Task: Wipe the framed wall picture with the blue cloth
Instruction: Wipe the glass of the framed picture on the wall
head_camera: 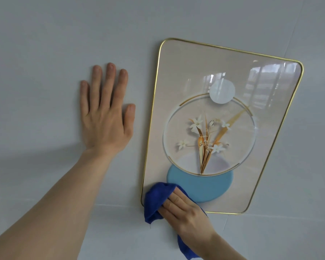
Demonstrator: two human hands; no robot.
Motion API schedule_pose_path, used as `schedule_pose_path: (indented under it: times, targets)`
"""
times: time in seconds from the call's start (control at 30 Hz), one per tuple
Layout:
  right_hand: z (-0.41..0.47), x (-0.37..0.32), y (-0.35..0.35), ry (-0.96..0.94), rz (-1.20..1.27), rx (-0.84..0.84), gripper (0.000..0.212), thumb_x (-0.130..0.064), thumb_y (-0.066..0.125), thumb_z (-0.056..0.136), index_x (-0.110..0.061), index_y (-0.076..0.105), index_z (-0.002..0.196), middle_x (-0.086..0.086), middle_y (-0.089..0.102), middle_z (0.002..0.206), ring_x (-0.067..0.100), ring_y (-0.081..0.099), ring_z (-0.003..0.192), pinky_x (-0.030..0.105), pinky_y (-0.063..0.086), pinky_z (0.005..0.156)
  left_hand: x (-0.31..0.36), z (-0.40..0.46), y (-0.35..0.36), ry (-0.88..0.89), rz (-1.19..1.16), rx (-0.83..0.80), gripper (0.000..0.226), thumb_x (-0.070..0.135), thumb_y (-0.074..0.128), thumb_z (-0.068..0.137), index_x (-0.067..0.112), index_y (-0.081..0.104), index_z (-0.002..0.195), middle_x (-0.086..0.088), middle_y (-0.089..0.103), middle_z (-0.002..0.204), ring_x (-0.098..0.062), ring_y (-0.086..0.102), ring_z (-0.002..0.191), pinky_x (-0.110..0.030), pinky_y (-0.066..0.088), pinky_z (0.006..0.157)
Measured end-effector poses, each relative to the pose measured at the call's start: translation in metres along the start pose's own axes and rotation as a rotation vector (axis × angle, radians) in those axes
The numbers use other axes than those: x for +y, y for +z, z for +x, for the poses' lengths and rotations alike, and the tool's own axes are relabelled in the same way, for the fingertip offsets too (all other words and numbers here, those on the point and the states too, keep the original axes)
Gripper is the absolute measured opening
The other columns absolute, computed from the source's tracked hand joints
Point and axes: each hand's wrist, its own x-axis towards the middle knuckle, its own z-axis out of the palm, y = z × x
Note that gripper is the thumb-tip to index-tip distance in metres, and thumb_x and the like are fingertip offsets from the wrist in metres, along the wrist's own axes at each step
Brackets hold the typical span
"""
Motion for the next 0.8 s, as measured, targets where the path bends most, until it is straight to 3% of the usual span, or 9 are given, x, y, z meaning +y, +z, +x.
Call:
schedule_pose_path:
  times: [0.13, 0.27, 0.37, 0.47, 0.53, 0.67, 0.73, 0.8]
  targets:
    - [-0.012, -0.017, 0.002, 0.012, 0.027, -0.044, 0.027, -0.011, 0.063, 0.097, -0.012, 0.074, 0.122, 0.001, 0.071, 0.132, 0.024, 0.059, 0.133, 0.039, 0.045, 0.115, 0.0, 0.001, -0.001, 0.005, 0.001, -0.001, 0.065, 0.045, 0.023, 0.104, 0.023, 0.008, 0.163, -0.005, 0.009, 0.173, -0.03, 0.006, 0.16, -0.053, 0.008, 0.129]
    - [-0.021, -0.032, -0.007, 0.024, 0.077, -0.12, 0.025, -0.011, 0.055, 0.098, -0.018, 0.075, 0.111, -0.004, 0.074, 0.122, 0.019, 0.063, 0.126, 0.035, 0.047, 0.112, 0.001, 0.002, -0.003, 0.005, 0.0, -0.015, 0.064, 0.044, 0.024, 0.105, 0.023, 0.007, 0.163, -0.005, 0.008, 0.173, -0.031, 0.005, 0.16, -0.053, 0.006, 0.129]
    - [-0.027, -0.042, -0.017, 0.126, 0.159, -0.132, 0.02, -0.005, 0.063, 0.087, -0.02, 0.074, 0.095, -0.006, 0.073, 0.105, 0.017, 0.066, 0.108, 0.027, 0.054, 0.096, 0.001, 0.002, -0.005, 0.008, -0.009, -0.041, 0.065, 0.043, 0.025, 0.105, 0.023, 0.006, 0.163, -0.006, 0.007, 0.173, -0.031, 0.004, 0.16, -0.053, 0.005, 0.129]
    - [-0.028, -0.051, -0.03, 0.341, 0.217, -0.068, 0.035, 0.01, 0.063, 0.061, -0.019, 0.068, 0.082, -0.005, 0.066, 0.088, 0.018, 0.063, 0.084, 0.022, 0.052, 0.066, 0.0, 0.003, -0.011, 0.02, -0.035, -0.087, 0.066, 0.045, 0.026, 0.104, 0.021, 0.007, 0.163, -0.007, 0.006, 0.173, -0.032, 0.002, 0.16, -0.054, 0.004, 0.129]
    - [-0.026, -0.057, -0.041, 0.508, 0.26, -0.043, 0.045, 0.011, 0.059, 0.05, -0.018, 0.069, 0.082, -0.005, 0.067, 0.085, 0.017, 0.062, 0.078, 0.024, 0.05, 0.06, 0.0, 0.005, -0.018, 0.022, -0.089, -0.131, 0.068, 0.045, 0.027, 0.103, 0.02, 0.008, 0.163, -0.008, 0.005, 0.173, -0.033, 0.001, 0.16, -0.054, 0.002, 0.129]
    - [-0.018, -0.069, -0.069, 0.918, 0.507, 0.031, 0.045, 0.01, 0.045, 0.065, -0.025, 0.066, 0.083, -0.016, 0.064, 0.078, 0.004, 0.057, 0.066, 0.014, 0.044, 0.061, 0.006, 0.001, -0.04, -0.028, -0.255, -0.132, 0.062, 0.043, 0.029, 0.104, 0.02, 0.02, 0.161, -0.008, 0.015, 0.171, -0.03, 0.009, 0.159, -0.049, 0.007, 0.129]
    - [-0.014, -0.075, -0.084, 1.116, 0.585, 0.041, 0.043, 0.009, 0.042, 0.073, -0.028, 0.063, 0.073, -0.019, 0.059, 0.066, 0.006, 0.056, 0.062, 0.01, 0.04, 0.058, 0.013, -0.009, -0.055, -0.074, -0.322, -0.095, 0.056, 0.041, 0.034, 0.105, 0.019, 0.034, 0.156, -0.008, 0.03, 0.165, -0.03, 0.025, 0.154, -0.047, 0.019, 0.126]
    - [-0.01, -0.077, -0.1, 1.287, 0.663, 0.018, 0.044, 0.012, 0.044, 0.078, -0.026, 0.063, 0.068, -0.012, 0.064, 0.062, 0.012, 0.058, 0.062, 0.014, 0.042, 0.056, 0.019, -0.022, -0.07, -0.128, -0.376, -0.073, 0.045, 0.039, 0.038, 0.104, 0.019, 0.051, 0.143, -0.006, 0.049, 0.151, -0.028, 0.041, 0.142, -0.043, 0.031, 0.115]
